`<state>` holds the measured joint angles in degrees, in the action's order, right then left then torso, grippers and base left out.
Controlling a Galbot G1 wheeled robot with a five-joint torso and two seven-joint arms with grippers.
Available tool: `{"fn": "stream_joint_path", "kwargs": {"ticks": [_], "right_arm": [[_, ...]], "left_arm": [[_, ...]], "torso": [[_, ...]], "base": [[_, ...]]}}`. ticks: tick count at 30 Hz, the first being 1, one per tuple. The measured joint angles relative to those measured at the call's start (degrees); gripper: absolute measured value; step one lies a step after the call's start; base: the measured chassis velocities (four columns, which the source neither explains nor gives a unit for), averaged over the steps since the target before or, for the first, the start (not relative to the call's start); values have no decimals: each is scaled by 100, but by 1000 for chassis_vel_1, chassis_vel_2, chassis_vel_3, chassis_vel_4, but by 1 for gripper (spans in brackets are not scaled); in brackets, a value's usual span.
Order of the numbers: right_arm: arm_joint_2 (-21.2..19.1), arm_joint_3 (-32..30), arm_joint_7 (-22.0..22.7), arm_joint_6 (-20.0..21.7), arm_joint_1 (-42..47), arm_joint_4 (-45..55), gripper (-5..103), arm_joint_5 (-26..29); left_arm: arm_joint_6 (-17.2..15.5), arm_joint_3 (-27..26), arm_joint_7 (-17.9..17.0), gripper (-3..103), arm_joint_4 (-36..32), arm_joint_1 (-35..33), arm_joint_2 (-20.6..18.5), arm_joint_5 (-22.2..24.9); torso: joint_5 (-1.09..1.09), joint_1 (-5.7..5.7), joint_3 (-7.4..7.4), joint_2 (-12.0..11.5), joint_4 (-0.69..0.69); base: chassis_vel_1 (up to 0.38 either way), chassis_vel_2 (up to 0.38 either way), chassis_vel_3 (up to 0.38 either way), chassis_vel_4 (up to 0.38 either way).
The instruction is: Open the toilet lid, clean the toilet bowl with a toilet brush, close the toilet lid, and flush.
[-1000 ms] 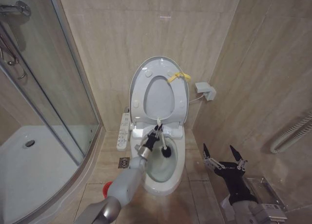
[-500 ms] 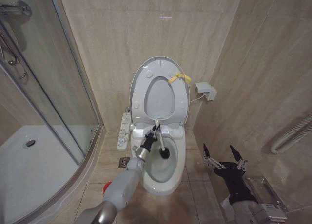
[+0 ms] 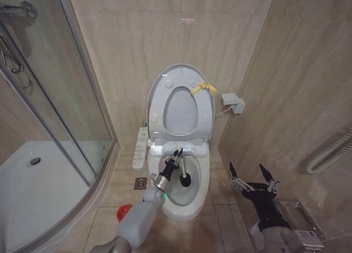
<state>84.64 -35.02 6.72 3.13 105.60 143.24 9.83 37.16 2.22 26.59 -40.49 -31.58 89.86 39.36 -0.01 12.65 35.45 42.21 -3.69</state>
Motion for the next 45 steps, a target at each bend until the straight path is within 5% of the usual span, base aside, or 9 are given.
{"fn": "stream_joint_path", "kwargs": {"ticks": [14,25,30,45], "right_arm": [[0,0,0,0,0,0,100,0],[0,0,0,0,0,0,100,0],[0,0,0,0,0,0,100,0],[0,0,0,0,0,0,100,0]], "left_arm": [[-40,78,9,19,-166,-279,-97,-12],[-53,-54,-40,19,24,117,37,86],[8,-20,14,19,-67,-296,62,-41],[16,-14,-80,19,-864,-432,-540,-172]], "torso": [[1,0,-1,0,4],[1,0,-1,0,1],[1,0,-1,0,4],[0,0,0,1,0]], "base": [[0,0,0,0],[0,0,0,0],[0,0,0,0],[0,0,0,0]]}}
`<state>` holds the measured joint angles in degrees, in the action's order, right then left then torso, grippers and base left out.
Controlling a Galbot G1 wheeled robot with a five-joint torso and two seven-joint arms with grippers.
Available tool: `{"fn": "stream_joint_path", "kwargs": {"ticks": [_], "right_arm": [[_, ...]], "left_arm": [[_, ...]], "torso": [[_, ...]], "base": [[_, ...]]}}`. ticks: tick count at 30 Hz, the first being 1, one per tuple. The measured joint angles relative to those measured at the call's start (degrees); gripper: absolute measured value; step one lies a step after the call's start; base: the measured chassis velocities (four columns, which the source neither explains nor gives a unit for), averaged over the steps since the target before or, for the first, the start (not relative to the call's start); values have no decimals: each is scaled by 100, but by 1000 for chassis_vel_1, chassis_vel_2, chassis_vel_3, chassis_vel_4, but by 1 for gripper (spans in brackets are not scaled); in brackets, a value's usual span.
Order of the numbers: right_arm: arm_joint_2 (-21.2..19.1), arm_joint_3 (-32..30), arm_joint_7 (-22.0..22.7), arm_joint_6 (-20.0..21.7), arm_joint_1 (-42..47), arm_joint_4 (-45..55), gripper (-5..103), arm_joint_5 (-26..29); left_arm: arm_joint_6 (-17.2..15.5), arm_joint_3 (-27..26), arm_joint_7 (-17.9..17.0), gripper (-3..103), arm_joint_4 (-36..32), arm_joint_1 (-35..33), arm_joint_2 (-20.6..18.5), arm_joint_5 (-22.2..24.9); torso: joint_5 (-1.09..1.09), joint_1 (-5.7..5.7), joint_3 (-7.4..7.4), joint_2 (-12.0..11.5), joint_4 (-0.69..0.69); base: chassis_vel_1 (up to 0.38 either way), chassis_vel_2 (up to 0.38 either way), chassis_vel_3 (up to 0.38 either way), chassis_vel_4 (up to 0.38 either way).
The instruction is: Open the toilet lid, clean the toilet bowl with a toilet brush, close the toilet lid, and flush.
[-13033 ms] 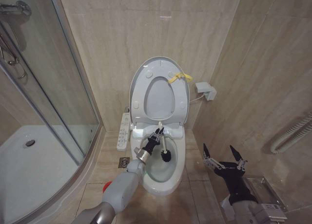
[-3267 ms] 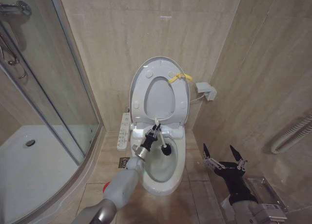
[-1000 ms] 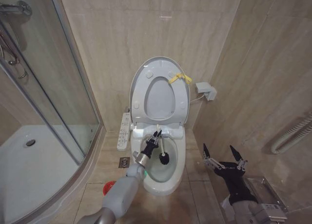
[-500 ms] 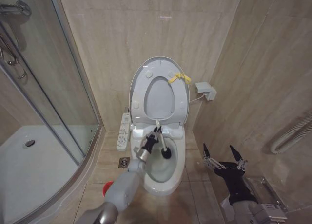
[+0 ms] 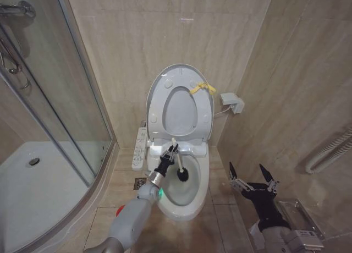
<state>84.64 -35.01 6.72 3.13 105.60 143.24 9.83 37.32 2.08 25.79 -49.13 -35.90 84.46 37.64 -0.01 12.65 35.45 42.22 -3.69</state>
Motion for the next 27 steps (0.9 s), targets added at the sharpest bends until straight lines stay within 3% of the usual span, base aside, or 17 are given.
{"fn": "stream_joint_path", "kwargs": {"ticks": [7,15,20,27], "right_arm": [[0,0,0,0,0,0,100,0],[0,0,0,0,0,0,100,0],[2,-1,2,0,0,0,100,-1],[0,0,0,0,0,0,100,0]], "left_arm": [[190,1,146,19,-189,-173,-293,-606],[579,-68,512,19,732,206,130,-1354],[627,-88,706,19,1409,418,307,-1409],[417,-71,627,19,1350,350,235,-1005]], "torso": [[2,0,0,0,6],[1,0,0,-1,1],[2,0,0,-1,4],[2,-2,-1,1,6]], "base": [[0,0,0,0],[0,0,0,0],[0,0,0,0],[0,0,0,0]]}}
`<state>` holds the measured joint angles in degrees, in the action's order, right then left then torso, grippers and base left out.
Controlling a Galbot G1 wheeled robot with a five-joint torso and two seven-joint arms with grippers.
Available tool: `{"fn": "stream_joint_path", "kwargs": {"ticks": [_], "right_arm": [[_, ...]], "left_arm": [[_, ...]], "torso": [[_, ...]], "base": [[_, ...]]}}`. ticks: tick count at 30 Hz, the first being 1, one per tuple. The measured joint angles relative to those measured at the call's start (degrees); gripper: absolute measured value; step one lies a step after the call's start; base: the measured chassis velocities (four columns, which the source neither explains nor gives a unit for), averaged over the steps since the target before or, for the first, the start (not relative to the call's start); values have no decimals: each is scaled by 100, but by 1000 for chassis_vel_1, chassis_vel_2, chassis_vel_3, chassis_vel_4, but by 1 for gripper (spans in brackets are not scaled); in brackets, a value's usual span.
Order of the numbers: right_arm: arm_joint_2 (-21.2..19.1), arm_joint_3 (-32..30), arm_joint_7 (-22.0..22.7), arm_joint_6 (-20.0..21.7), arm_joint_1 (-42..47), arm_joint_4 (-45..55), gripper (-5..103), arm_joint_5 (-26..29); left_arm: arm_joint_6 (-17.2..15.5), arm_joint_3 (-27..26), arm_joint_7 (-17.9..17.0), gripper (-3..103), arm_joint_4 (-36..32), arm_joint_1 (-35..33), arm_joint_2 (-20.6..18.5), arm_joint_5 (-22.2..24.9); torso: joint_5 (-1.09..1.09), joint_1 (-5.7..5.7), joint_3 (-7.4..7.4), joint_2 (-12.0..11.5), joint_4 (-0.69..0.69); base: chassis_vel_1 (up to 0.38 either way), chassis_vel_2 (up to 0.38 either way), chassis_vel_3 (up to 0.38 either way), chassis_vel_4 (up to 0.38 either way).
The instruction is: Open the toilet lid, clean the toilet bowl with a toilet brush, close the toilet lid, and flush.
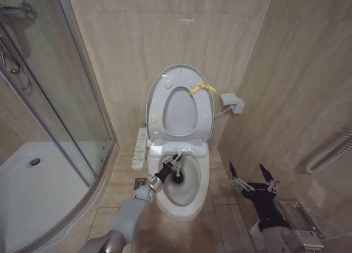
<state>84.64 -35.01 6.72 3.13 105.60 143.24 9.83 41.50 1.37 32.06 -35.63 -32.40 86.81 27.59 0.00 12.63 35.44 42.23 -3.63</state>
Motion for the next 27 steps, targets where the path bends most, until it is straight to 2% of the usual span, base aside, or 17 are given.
{"fn": "stream_joint_path", "kwargs": {"ticks": [9,18,21,27], "right_arm": [[0,0,0,0,0,0,100,0],[0,0,0,0,0,0,100,0],[0,0,0,0,0,0,100,0],[0,0,0,0,0,0,100,0]], "left_arm": [[-277,120,-345,19,-908,90,-33,812],[-405,72,-377,19,-570,108,339,1230],[-400,46,-344,19,-376,109,403,1179],[-210,-19,-156,19,-39,157,323,626]], "torso": [[0,2,2,-2,-5],[0,2,1,-2,-3],[0,1,1,-1,-4],[0,1,1,-1,-2]], "base": [[0,0,0,0],[0,0,0,0],[0,0,0,0],[0,0,0,0]]}}
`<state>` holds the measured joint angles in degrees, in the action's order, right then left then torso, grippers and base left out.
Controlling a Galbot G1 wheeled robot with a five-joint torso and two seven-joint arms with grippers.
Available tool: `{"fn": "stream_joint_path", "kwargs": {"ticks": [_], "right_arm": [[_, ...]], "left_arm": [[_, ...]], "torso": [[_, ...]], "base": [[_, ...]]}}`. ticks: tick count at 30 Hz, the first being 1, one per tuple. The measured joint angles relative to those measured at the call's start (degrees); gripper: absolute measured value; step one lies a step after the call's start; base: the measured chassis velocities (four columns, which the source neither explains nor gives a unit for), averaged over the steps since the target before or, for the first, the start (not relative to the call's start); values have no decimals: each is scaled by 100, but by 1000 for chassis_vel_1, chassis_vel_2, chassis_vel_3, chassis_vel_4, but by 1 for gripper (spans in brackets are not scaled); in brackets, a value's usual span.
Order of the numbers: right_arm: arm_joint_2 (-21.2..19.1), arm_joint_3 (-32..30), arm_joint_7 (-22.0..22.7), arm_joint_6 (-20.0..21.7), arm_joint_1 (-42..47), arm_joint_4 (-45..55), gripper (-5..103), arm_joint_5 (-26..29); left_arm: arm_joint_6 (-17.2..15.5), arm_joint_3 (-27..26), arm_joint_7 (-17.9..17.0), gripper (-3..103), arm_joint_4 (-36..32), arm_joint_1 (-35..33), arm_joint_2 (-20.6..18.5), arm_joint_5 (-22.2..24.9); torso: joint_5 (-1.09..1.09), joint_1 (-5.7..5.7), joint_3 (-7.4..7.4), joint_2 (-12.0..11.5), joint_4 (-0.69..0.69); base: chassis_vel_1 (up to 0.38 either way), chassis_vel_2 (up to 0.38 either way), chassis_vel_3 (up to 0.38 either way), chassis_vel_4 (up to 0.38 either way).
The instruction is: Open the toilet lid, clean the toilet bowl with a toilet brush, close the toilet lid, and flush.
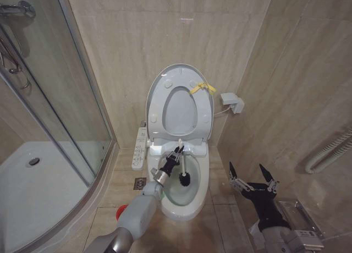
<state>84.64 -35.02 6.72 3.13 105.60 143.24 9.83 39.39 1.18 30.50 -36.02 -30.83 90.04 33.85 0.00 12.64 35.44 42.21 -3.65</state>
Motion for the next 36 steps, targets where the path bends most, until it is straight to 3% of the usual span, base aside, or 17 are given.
{"fn": "stream_joint_path", "kwargs": {"ticks": [4,13,16,21,24,26,29,36], "right_arm": [[0,0,0,0,0,0,100,0],[0,0,0,0,0,0,100,0],[0,0,0,0,0,0,100,0],[0,0,0,0,0,0,100,0],[0,0,0,0,0,0,100,0],[0,1,0,0,0,0,100,0],[0,0,0,0,0,0,100,0],[0,0,0,0,0,0,100,0]], "left_arm": [[60,1,28,19,-99,23,-37,-154],[-44,5,-44,19,-219,94,195,260],[33,-51,87,19,5,-8,102,156],[78,-58,206,19,-190,-156,-127,-16],[70,33,218,19,-910,-320,-548,-194],[68,52,197,19,-1036,-342,-610,-215],[-48,268,-106,19,-1909,-523,-924,-257],[-171,343,-550,19,-3051,-944,-1290,-186]], "torso": [[0,0,0,0,1],[-1,0,0,1,-4],[-1,0,0,0,0],[-3,0,0,1,-1],[-2,0,0,0,0],[-1,0,0,1,0],[-1,0,0,0,-2],[-1,0,0,1,-2]], "base": [[0,0,0,0],[0,0,0,0],[0,0,0,0],[0,0,0,0],[0,0,0,0],[0,0,0,0],[0,0,0,0],[0,0,0,0]]}}
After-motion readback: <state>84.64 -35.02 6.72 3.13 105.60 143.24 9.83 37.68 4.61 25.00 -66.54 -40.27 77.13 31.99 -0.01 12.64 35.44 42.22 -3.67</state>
